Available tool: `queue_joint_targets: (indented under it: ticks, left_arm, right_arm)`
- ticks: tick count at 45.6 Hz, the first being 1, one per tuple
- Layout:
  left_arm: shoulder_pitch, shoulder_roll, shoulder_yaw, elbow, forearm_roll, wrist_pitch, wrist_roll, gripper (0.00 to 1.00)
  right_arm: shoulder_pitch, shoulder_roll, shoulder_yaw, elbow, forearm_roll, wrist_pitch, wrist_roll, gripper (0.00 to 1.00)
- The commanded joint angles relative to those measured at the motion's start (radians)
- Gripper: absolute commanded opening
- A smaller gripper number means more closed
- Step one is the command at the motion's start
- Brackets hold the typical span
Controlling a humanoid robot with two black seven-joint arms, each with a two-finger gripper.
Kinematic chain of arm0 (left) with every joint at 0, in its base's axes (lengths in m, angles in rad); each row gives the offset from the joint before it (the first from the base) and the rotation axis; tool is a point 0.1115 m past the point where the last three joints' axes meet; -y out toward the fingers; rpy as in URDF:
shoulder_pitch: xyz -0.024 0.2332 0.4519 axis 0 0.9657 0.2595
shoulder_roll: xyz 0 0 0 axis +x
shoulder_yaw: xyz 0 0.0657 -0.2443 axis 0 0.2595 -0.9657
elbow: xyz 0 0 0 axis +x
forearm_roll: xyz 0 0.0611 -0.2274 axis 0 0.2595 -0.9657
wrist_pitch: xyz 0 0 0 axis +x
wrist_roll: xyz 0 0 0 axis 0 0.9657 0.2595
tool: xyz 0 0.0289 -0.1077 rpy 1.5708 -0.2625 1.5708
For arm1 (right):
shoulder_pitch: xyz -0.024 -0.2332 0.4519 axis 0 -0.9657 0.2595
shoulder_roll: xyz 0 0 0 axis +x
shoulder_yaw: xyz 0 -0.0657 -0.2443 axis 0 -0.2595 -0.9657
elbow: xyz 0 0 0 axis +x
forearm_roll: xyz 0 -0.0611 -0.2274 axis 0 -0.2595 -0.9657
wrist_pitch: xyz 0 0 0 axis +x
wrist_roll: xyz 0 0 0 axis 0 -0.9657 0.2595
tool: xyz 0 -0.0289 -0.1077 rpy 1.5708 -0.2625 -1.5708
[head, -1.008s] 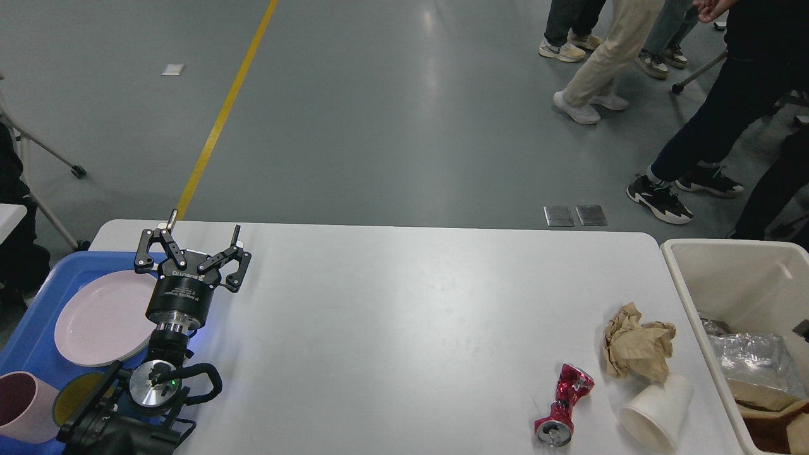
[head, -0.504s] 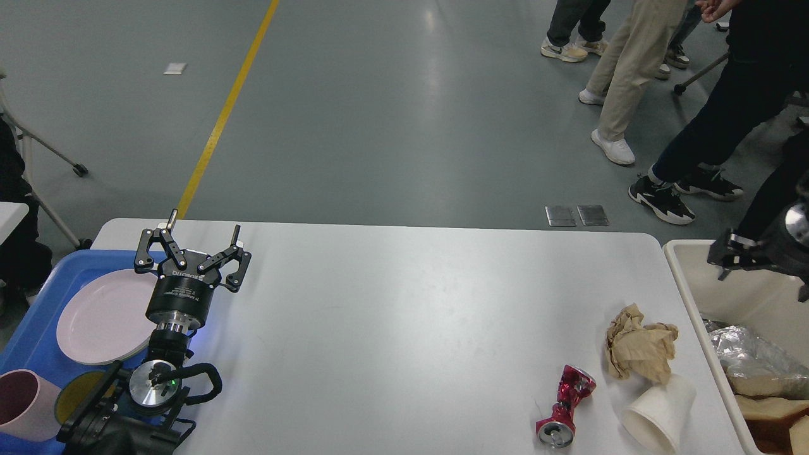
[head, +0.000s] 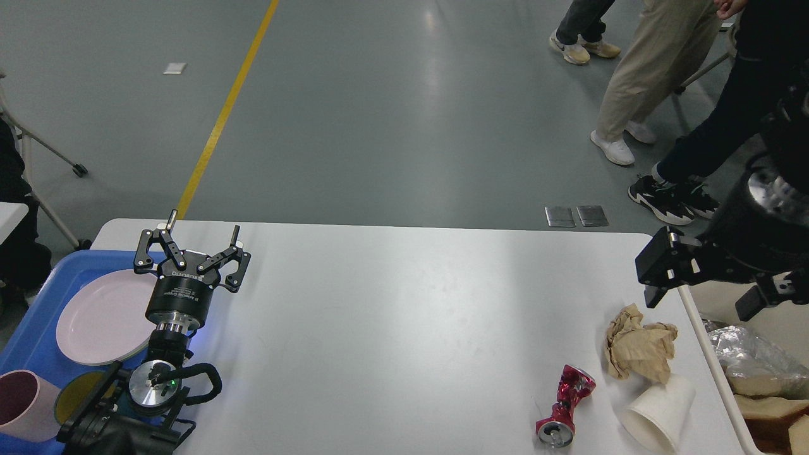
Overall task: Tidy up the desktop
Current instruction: 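Move the right gripper down to the white paper cup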
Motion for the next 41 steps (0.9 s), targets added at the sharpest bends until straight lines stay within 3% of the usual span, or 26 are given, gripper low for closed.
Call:
queue_joint_targets:
  ticks: [1,11,19,32,41]
  left_arm:
    - [0.000,0.000,0.001,-0.002,0.002,0.000,0.000,0.97]
    - [0.000,0.000,0.001,-0.002,0.000,-0.002,0.000,0.97]
    - [0.000,0.000,0.001,-0.002,0.002,-0.002,0.000,0.97]
    - [0.002,0.000,0.001,-0.002,0.002,-0.002,0.000,0.97]
    - [0.000,0.000,0.001,-0.002,0.002,-0.002,0.000,0.97]
  right_arm:
    - [0.004,-0.006,0.018,0.014,0.000,-0.049,0.001,0.98]
    - [-0.035,-0.049,0.012,0.007,-0.001,-0.149,0.001,0.99]
    - [-0.196,-0.096,0.014,-0.025,-0.012,-0.202,0.001,0.98]
    - [-0.612,-0.179,0.073,-0.148,-0.015,-0.489,-0.001,0.99]
    - [-0.920,-0.165,0.202,-0.294,-0.015,-0.577,-0.001,1.00]
